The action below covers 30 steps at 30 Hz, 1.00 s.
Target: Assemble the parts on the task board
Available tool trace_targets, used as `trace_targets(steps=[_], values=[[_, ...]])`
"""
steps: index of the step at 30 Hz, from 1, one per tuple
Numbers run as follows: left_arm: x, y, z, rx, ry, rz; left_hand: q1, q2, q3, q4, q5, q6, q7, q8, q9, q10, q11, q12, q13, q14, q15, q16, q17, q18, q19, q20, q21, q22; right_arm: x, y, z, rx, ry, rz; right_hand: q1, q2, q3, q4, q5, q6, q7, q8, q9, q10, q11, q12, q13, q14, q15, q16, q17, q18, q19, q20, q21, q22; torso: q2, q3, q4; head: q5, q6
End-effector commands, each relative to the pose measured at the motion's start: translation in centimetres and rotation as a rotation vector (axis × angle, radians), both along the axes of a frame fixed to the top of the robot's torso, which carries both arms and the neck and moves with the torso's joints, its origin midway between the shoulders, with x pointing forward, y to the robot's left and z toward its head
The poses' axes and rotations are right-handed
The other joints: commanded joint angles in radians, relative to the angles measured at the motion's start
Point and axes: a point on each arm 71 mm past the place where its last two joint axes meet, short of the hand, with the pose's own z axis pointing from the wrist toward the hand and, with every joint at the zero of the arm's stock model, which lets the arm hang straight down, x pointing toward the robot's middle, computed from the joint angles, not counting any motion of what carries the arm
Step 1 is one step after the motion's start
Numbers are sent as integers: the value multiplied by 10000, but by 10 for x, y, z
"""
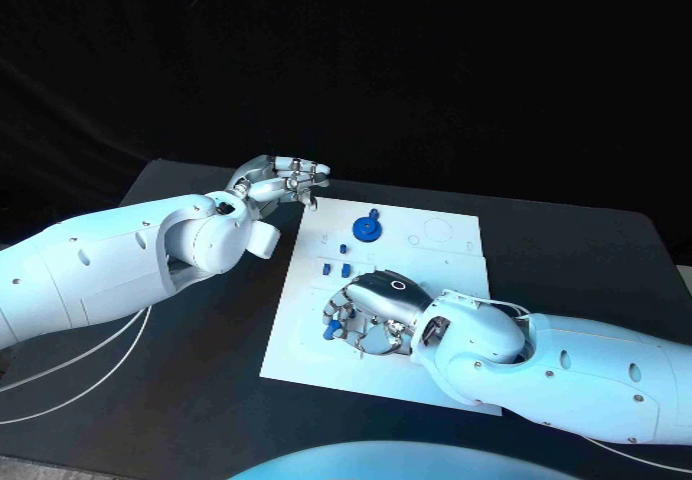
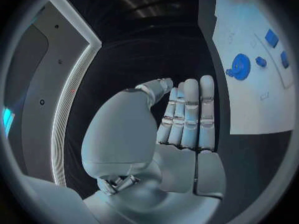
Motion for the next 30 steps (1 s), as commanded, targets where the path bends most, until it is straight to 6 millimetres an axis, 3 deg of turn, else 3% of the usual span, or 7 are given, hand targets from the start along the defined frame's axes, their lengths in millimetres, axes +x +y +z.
trace_targets(steps=[1, 23, 25, 26, 30], values=[[-1, -3, 1, -120, 10, -189, 11, 80, -20, 32, 35, -43, 9, -51, -10, -70, -23, 31, 17, -64, 39, -22, -14, 138, 59, 13, -65, -17, -1, 0, -5, -665, -310, -34, -98, -21, -7, -59, 66, 32, 10, 483, 575, 2, -3, -58, -5, 364, -35, 28, -20, -121, 531, -53, -31, 2115, -3, 1, 3, -4, -11], [-1, -1, 1, -92, 49, -164, -11, 96, -24, 57, 33, -46, 11, -50, -9, -88, -19, 54, 18, -66, 44, -19, -23, 137, 60, 16, -75, -23, -4, 0, -4, -847, -659, -45, -141, -68, -11, -140, 130, 26, 9, 531, 633, 33, -7, -78, 11, 367, -38, 46, 4, -126, 539, -53, -7, 2128, -1, -4, -5, -9, -36], [-1, -1, 1, -91, 50, -163, -11, 96, -24, 57, 33, -46, 11, -50, -9, -88, -19, 54, 18, -66, 44, -19, -23, 137, 60, 16, -75, -23, -4, 1, -5, -931, -581, 14, -263, -138, -65, -101, 129, -37, 28, 506, 632, 4, 11, -108, 10, 356, -21, 24, -45, -115, 519, -46, -61, 2111, -8, -11, -7, -15, -37], [-1, -1, 1, -91, 51, -164, -11, 96, -24, 57, 33, -46, 11, -50, -9, -88, -19, 54, 18, -66, 44, -19, -23, 137, 60, 16, -75, -23, -4, 2, -6, -969, -547, 44, -506, -311, -172, -6, 319, -275, 112, 364, 580, -43, 48, -156, 10, 347, 24, 18, -65, -110, 506, -25, -94, 2103, -9, -13, -7, -21, -39], [-1, -1, 1, -92, 53, -171, -11, 96, -24, 57, 33, -46, 11, -50, -9, -88, -19, 54, 18, -66, 44, -19, -23, 137, 60, 16, -75, -23, -4, 5, -7, -1048, -477, 113, -801, -555, -359, 119, 568, -550, 131, 187, 514, -63, 86, -192, 24, 346, 53, 28, -59, -105, 494, 7, -128, 2096, -11, -16, 1, -55, -29]])
